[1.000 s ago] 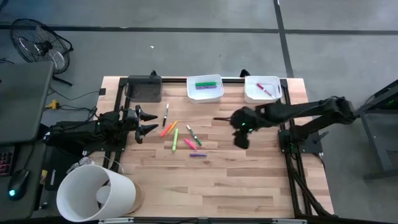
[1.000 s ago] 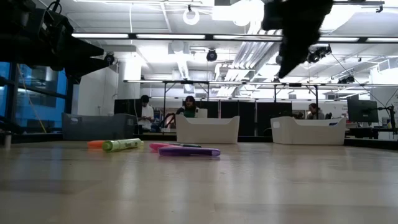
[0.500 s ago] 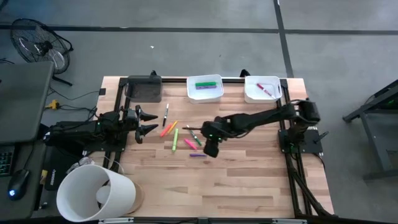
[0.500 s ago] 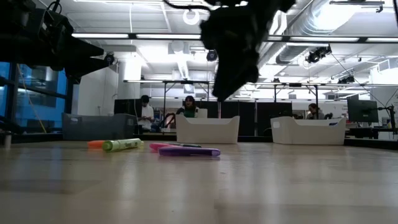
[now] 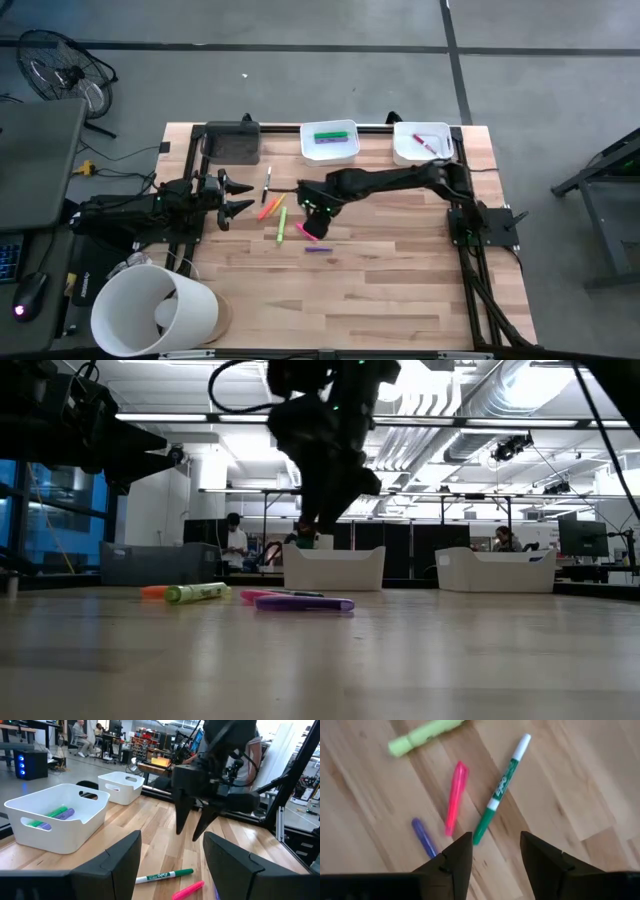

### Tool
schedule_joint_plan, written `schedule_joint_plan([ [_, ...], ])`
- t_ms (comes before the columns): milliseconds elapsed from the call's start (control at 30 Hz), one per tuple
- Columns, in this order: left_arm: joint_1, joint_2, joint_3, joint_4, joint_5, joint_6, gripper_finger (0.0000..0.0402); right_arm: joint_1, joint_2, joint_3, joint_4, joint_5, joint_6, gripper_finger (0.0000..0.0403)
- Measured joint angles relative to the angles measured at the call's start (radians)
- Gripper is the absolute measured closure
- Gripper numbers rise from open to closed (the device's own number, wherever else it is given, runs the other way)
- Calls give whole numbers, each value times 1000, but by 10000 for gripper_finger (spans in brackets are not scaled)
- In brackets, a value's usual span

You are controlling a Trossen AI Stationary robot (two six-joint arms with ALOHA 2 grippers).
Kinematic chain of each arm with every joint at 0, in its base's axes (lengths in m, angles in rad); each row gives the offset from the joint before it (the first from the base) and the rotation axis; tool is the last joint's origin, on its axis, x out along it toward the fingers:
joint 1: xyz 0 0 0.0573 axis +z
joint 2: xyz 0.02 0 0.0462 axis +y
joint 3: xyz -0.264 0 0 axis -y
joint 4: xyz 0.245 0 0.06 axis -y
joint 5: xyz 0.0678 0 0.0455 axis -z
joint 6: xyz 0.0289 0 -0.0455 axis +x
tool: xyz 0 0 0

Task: Pick & Place Markers
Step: Put the green marker pen into the right white bin

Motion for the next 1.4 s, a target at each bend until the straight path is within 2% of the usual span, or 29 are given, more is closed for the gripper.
schedule_joint_plan([
  [300, 0, 0, 0, 0, 0, 0, 190, -23, 130, 110, -24, -33, 57, 194],
  [467, 0, 0, 0, 0, 0, 0, 190, -23, 195, 163, -41, 8, 37, 174],
  [633, 0, 0, 0, 0, 0, 0, 190, -24, 239, 201, -80, 60, 45, 165],
  [833, 0, 0, 0, 0, 0, 0, 190, -29, 258, 206, -73, 64, 82, 152],
  [1167, 0, 0, 0, 0, 0, 0, 190, -27, 266, 206, -70, 134, 61, 150],
  [1400, 0, 0, 0, 0, 0, 0, 190, -7, 299, 205, -57, 137, 107, 150],
])
